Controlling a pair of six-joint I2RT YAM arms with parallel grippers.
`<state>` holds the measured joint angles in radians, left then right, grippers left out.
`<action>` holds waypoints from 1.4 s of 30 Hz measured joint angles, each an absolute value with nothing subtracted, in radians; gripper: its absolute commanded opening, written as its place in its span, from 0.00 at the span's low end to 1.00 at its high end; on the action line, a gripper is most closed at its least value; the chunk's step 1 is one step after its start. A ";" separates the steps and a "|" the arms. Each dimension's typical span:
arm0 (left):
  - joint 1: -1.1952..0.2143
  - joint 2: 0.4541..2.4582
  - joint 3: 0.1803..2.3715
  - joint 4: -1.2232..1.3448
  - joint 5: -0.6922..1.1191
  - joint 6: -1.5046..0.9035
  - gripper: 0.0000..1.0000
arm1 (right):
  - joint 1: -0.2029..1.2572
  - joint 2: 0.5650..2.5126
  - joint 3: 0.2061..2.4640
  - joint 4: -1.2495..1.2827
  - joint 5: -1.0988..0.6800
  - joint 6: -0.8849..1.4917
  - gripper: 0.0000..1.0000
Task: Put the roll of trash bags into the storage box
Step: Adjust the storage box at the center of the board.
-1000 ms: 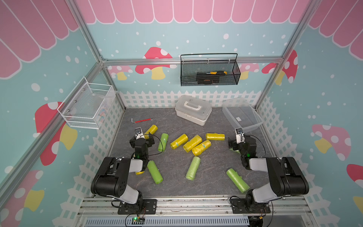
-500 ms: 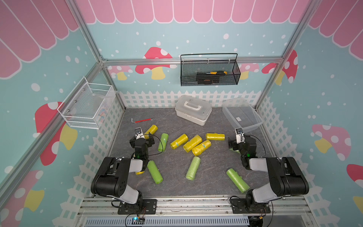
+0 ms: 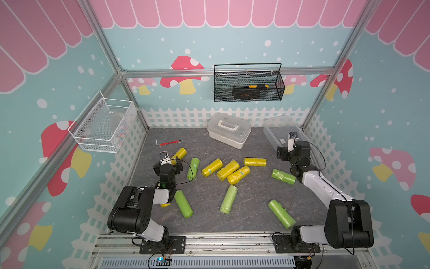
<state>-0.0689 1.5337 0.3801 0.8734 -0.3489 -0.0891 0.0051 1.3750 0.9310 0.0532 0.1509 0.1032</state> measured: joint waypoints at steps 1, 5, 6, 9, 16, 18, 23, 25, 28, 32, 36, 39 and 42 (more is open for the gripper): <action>-0.069 1.534 0.380 0.874 -0.349 -0.089 0.99 | 0.001 1.385 0.987 -0.002 0.161 0.122 0.99; -0.069 1.534 0.380 0.873 -0.349 -0.089 0.99 | -0.039 1.472 1.201 -0.239 0.172 0.246 0.99; -0.069 1.534 0.380 0.873 -0.349 -0.089 0.99 | -0.059 1.501 1.243 -0.290 0.163 0.284 0.99; -0.069 1.534 0.380 0.873 -0.349 -0.089 0.99 | -0.141 1.585 1.335 -0.404 0.104 0.403 0.99; -0.069 1.534 0.380 0.873 -0.349 -0.089 0.99 | -0.254 1.716 1.377 -0.525 -0.016 0.585 0.95; -0.069 1.534 0.380 0.873 -0.349 -0.089 0.99 | -0.268 1.755 1.388 -0.531 -0.051 0.620 0.93; -0.069 1.534 0.380 0.873 -0.349 -0.089 0.99 | -0.282 1.838 1.414 -0.533 -0.105 0.670 0.87; -0.069 1.534 0.380 0.874 -0.349 -0.089 0.99 | -0.282 1.874 1.441 -0.534 -0.118 0.683 0.85; -0.069 1.534 0.380 0.873 -0.349 -0.089 0.99 | -0.282 1.924 1.477 -0.529 -0.136 0.692 0.79; -0.069 1.534 0.380 0.873 -0.349 -0.089 0.99 | -0.282 1.975 1.486 -0.532 -0.153 0.693 0.69; -0.069 1.534 0.380 0.873 -0.349 -0.089 0.99 | -0.282 2.001 1.505 -0.536 -0.169 0.675 0.54; -0.069 1.534 0.380 0.873 -0.349 -0.089 0.99 | -0.282 2.005 1.507 -0.539 -0.175 0.656 0.44; -0.069 1.534 0.380 0.873 -0.349 -0.089 0.99 | -0.282 2.005 1.507 -0.546 -0.170 0.640 0.37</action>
<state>-0.0689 1.5337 0.3801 0.8734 -0.3492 -0.0891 -0.2825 2.0048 1.5070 -0.5465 -0.1703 0.6399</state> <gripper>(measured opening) 0.993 0.407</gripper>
